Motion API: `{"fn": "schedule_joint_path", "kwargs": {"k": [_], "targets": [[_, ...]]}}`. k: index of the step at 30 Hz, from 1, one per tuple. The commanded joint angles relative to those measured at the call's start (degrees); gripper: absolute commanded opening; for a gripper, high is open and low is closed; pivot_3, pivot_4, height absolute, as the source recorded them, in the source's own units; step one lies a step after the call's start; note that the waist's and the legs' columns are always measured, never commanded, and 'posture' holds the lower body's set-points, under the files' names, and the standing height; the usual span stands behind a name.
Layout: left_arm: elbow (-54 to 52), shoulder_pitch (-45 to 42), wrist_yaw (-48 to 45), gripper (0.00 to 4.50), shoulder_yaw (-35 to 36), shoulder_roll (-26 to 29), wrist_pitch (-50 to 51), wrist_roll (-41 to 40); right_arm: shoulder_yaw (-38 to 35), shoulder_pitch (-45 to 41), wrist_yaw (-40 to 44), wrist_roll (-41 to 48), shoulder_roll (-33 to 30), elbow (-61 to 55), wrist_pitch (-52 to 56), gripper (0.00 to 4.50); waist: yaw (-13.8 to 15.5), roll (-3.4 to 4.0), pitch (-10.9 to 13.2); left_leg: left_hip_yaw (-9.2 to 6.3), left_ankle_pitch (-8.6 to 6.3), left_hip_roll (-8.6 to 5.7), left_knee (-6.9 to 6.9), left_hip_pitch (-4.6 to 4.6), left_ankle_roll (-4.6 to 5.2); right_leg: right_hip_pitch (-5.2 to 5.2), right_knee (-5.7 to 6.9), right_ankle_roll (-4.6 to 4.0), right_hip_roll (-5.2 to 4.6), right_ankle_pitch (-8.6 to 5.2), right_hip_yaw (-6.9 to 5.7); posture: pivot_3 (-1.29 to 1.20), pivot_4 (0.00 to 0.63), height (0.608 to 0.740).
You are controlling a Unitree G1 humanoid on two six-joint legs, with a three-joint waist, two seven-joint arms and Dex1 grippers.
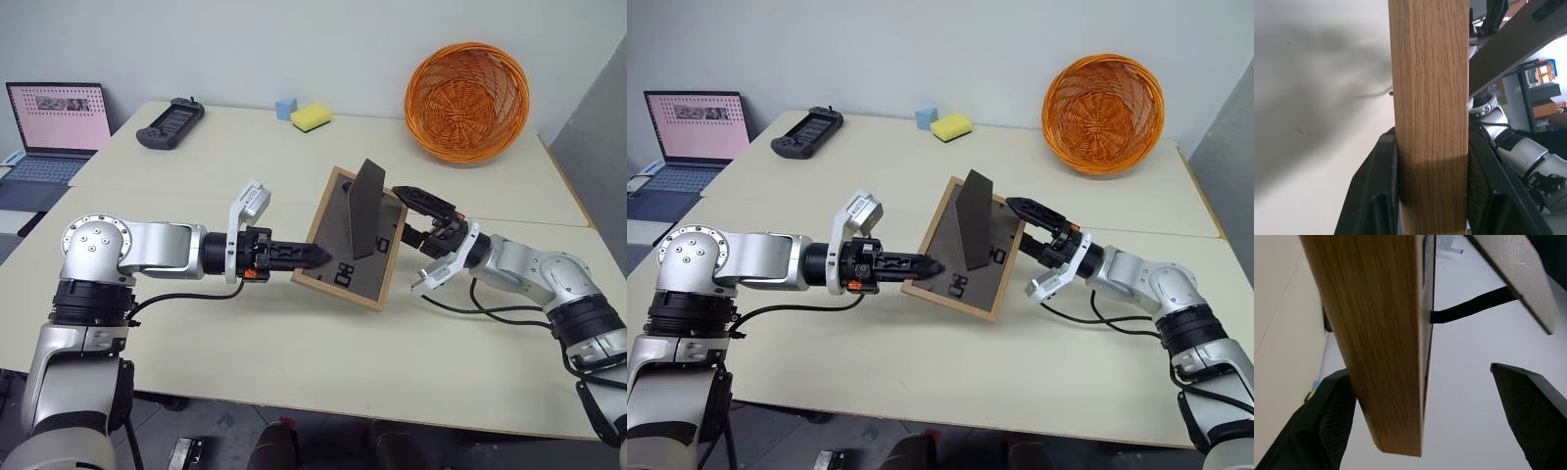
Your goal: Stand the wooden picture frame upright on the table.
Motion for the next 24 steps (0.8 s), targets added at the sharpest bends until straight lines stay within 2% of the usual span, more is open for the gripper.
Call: {"fn": "schedule_joint_path", "kwargs": {"k": [1, 8, 11, 21, 24], "targets": [[-2.8, -0.6, -2.6, 1.3, 0.3, 1.6, -1.1, -2.7, 1.0, -2.1, -3.3, -1.9, -0.9, 0.2, -0.7, 4.46, 0.0, 0.0, 0.0, -0.01, 0.0, 0.0, 0.0, 0.0, 0.0, 0.0, 0.01, 0.0, 0.0, 0.0, 0.0, 0.0, 0.15, 0.74], [-2.4, -0.6, -2.8, 1.3, 0.2, 2.3, -2.0, -2.7, 2.2, -2.4, -5.0, -2.3, -1.2, 0.6, -0.7, 4.46, 0.0, 0.0, 0.0, -0.02, 0.0, -0.01, 0.0, 0.0, 0.0, 0.01, 0.01, 0.0, 0.0, 0.0, 0.0, 0.0, 0.15, 0.74], [-2.7, -0.5, -3.0, 1.3, 0.1, 2.5, -2.2, -2.7, 2.4, -2.3, -5.2, -2.3, -1.6, 1.1, -0.9, 4.04, 0.0, 0.0, 0.0, -0.02, 0.0, -0.01, 0.0, 0.0, 0.0, 0.01, 0.01, 0.0, 0.0, 0.0, 0.0, 0.0, 0.15, 0.74], [-2.5, -0.6, -3.4, 1.3, -0.4, 2.4, -2.2, -2.7, 2.7, -2.3, -5.2, -1.7, -2.1, 0.9, -1.0, 1.75, 0.0, 0.0, 0.0, -0.02, 0.0, -0.02, 0.0, 0.0, 0.01, 0.01, 0.01, 0.0, 0.0, 0.0, 0.0, 0.0, 0.15, 0.74], [-2.5, -0.7, -3.7, 1.3, -0.6, 2.5, -2.2, -2.7, 2.6, -2.3, -5.5, -1.7, -2.2, 0.8, -1.0, 1.35, 0.0, 0.0, 0.0, -0.03, 0.0, -0.01, 0.0, 0.0, 0.01, 0.01, 0.02, 0.0, 0.0, 0.0, -0.01, 0.0, 0.15, 0.74]]}}
